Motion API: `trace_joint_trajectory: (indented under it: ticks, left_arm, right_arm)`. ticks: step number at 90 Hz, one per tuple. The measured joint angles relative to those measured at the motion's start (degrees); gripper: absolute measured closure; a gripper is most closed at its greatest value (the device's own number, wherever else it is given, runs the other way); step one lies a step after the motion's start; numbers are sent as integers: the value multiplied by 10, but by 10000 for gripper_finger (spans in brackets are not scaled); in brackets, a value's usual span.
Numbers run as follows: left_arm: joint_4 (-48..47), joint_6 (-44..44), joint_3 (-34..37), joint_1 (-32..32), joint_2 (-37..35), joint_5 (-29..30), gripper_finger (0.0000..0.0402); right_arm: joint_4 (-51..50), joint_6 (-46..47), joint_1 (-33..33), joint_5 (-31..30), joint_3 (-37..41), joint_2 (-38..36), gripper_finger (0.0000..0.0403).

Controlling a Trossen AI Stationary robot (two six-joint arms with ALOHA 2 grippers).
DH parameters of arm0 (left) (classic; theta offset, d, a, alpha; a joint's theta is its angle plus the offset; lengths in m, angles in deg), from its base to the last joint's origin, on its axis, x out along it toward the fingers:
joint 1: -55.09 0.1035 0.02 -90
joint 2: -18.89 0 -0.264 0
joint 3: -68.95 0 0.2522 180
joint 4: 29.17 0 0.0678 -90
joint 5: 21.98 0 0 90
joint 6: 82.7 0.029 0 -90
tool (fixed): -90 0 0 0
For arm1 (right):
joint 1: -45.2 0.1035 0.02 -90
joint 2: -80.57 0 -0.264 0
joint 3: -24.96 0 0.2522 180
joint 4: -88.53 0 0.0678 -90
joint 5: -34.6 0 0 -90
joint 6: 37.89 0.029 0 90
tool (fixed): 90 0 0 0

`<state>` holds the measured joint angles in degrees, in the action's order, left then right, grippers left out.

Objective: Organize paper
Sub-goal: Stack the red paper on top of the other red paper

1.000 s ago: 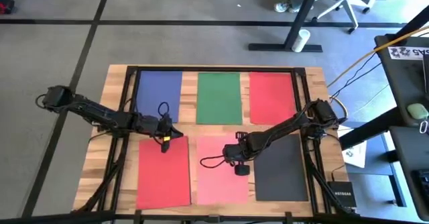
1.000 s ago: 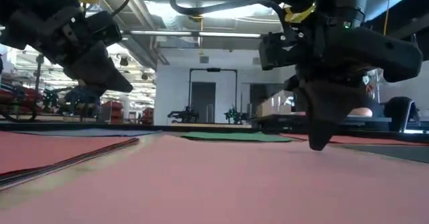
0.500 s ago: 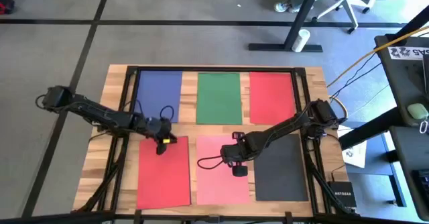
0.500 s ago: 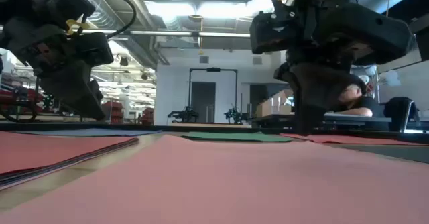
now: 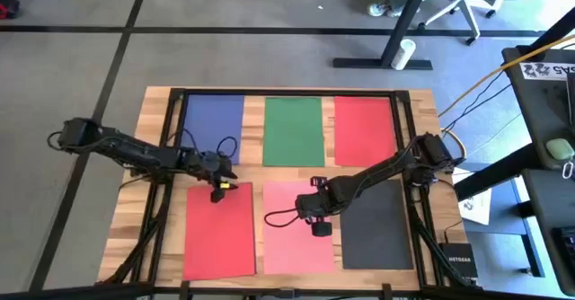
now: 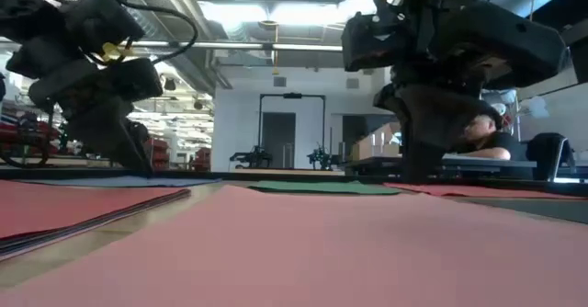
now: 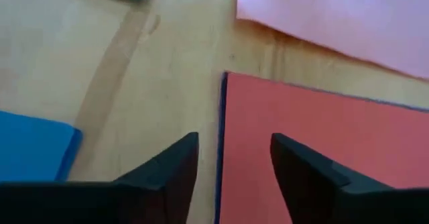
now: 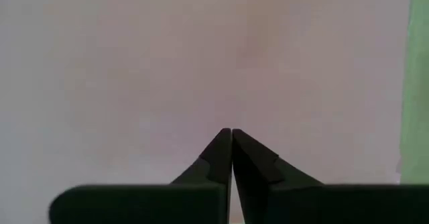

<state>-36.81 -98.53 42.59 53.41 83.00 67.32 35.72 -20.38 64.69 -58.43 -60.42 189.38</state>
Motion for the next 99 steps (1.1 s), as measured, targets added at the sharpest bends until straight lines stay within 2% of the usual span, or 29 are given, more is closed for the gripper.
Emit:
trace_joint_trajectory:
  ticks: [27, 51, 65, 90, 99]
  left_arm:
    - [13, 33, -2, 3, 48, 26, 212]
    - [5, 55, -9, 3, 54, 50, 216]
    - [-2, 56, -25, 3, 55, 51, 244]
    - [2, 71, -41, 3, 55, 27, 321]
    - [5, 77, -50, 2, 55, 22, 332]
  right_arm:
    - [0, 0, 0, -4, 0, 0, 403]
    - [0, 0, 0, -5, 0, 0, 403]
    - [0, 0, 0, -5, 0, 0, 403]
    - [0, 0, 0, -4, 0, 0, 403]
    - [0, 0, 0, -4, 0, 0, 403]
